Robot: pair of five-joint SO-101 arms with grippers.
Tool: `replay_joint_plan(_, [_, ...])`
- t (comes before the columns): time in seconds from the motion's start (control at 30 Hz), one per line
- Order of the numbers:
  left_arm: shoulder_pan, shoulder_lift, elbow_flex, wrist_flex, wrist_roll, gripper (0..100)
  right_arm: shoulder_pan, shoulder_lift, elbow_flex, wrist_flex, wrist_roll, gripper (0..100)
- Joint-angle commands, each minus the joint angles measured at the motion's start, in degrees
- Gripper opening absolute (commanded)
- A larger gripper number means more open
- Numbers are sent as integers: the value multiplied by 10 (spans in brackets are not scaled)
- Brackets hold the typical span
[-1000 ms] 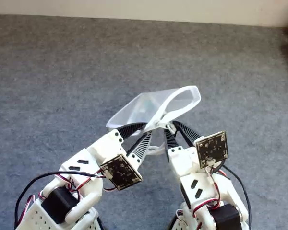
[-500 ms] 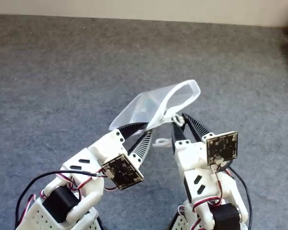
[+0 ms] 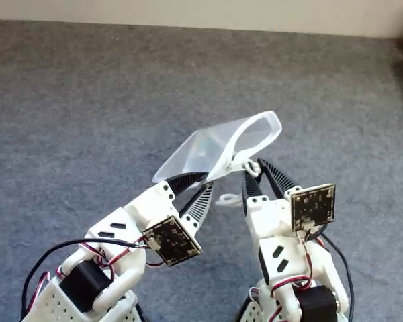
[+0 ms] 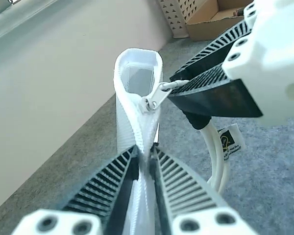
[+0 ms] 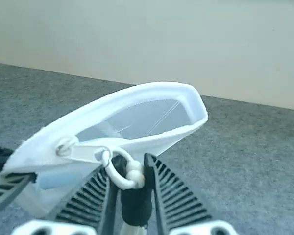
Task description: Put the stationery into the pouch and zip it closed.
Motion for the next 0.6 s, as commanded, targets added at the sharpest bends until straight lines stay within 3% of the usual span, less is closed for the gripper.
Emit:
replay_joint_plan(0.0, [-28, -3, -7, 16, 7, 7, -62, -6, -80, 73, 47, 5])
replay_joint_plan(0.33, [-28, -3, -7, 16, 7, 7, -256, -2, -216, 189, 52, 5])
replay_joint_plan(0.43, [-28, -3, -7, 16, 7, 7, -276, -2, -229, 172, 43, 5])
replay_joint_plan(0.57, [-28, -4, -10, 33, 7, 7, -253, -2, -228, 116, 19, 5])
